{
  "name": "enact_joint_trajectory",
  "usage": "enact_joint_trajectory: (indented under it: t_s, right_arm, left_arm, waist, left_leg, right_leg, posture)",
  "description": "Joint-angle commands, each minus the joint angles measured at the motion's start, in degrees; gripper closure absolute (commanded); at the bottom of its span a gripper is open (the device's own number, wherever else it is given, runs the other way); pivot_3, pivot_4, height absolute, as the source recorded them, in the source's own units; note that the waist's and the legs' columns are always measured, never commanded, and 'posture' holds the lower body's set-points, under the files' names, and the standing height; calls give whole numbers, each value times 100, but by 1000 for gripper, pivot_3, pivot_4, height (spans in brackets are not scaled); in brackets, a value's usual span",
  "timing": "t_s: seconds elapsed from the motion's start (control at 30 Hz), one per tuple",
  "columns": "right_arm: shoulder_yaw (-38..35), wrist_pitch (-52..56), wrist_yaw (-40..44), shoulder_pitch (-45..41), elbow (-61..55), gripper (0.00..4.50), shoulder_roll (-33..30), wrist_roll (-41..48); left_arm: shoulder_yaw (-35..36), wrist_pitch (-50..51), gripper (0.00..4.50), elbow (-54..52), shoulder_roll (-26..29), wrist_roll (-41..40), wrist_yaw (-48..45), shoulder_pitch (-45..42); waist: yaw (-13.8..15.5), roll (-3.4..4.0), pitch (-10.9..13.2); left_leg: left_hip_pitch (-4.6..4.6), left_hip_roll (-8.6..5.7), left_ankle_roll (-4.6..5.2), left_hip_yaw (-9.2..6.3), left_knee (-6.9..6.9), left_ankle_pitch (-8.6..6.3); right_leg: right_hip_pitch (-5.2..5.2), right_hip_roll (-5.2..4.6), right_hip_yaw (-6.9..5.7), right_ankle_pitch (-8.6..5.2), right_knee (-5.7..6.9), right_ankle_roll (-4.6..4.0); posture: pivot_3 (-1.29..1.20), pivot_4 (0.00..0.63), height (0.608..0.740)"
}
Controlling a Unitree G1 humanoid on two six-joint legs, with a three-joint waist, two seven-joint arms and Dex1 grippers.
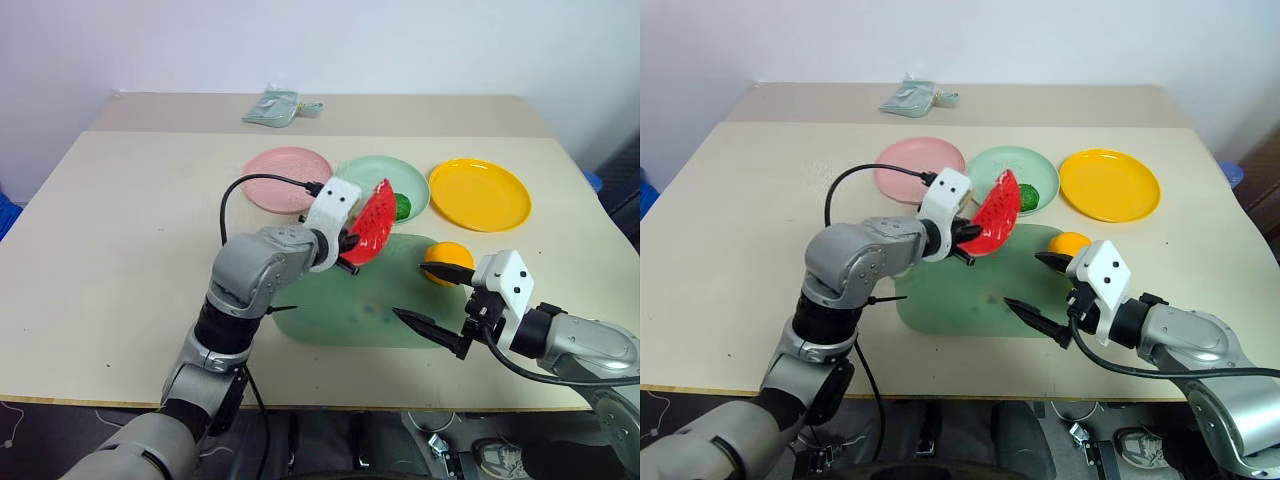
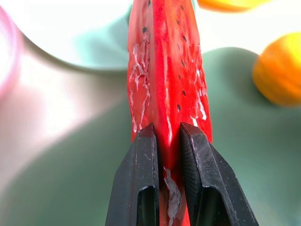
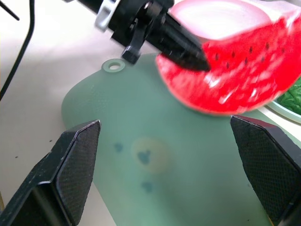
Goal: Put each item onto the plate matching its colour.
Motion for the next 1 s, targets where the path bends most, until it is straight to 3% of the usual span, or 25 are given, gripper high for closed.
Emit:
enact_joint_trajectory:
  t_s: [0.03, 0.2, 0.33, 0.5, 0.77, 0.9, 1.0]
  right_arm:
    - [-15, -125, -29, -132, -142, 0, 23, 29]
    - [261, -147, -133, -430, -44, 0, 163, 13]
    - [664, -199, -403, -771, 184, 0, 419, -301]
    - [723, -93, -797, -931, 436, 0, 660, -536]
    - [110, -69, -1089, -730, 971, 0, 464, -933]
    - [-77, -225, -1066, -495, 1124, 0, 272, -1274]
    - [-16, -246, -1020, -418, 1236, 0, 248, -1389]
  left_arm:
    - [737, -485, 4391, -69, 34, 27, 88, -462]
    - [917, -1024, 4391, 1517, 263, 742, 732, -963]
    - [1205, -2211, 4391, 3465, 143, 1080, 1192, -1677]
    - [1591, -3045, 4391, 4962, -4, 1060, 1479, -2292]
    - [1546, -2945, 532, 4195, 194, 1015, 1070, -2003]
    - [1746, -2925, 532, 2798, 513, 469, 244, -1175]
    - [1280, -3075, 532, 1598, 1194, 147, -1146, -127]
  waist:
    - [2, 0, 0]
    - [1, 0, 0]
    - [26, -7, 4]
    - [37, -11, 6]
    - [-1, -11, 6]
    - [-30, -3, 2]
    - [-62, 1, 0]
  left_leg:
    - [-1, 0, 0, 0, 0, 0]
    - [2, -2, 1, 0, 1, 0]
    - [-13, -3, 0, -2, 10, 0]
    - [-28, -11, 1, 1, 15, -1]
    - [-27, -11, 0, 1, 13, 0]
    - [-23, -9, -6, 5, 4, 3]
    - [-21, -6, -14, 9, -1, 6]
  right_leg:
    - [-2, 0, 0, 0, 0, 0]
    - [1, 2, -1, 0, 1, 0]
    - [-11, 3, -8, 0, 4, 1]
    - [-24, -6, -10, 2, 5, 3]
    - [-25, -7, -9, 2, 8, 3]
    - [-33, -4, 4, 2, 15, 3]
    - [-37, -3, 12, 2, 15, 3]
  posture:
    - [0, 150, 740]
    - [0, 150, 740]
    - [0, 150, 740]
    - [0, 150, 740]
    - [0, 150, 740]
    - [0, 150, 740]
    - [0, 150, 740]
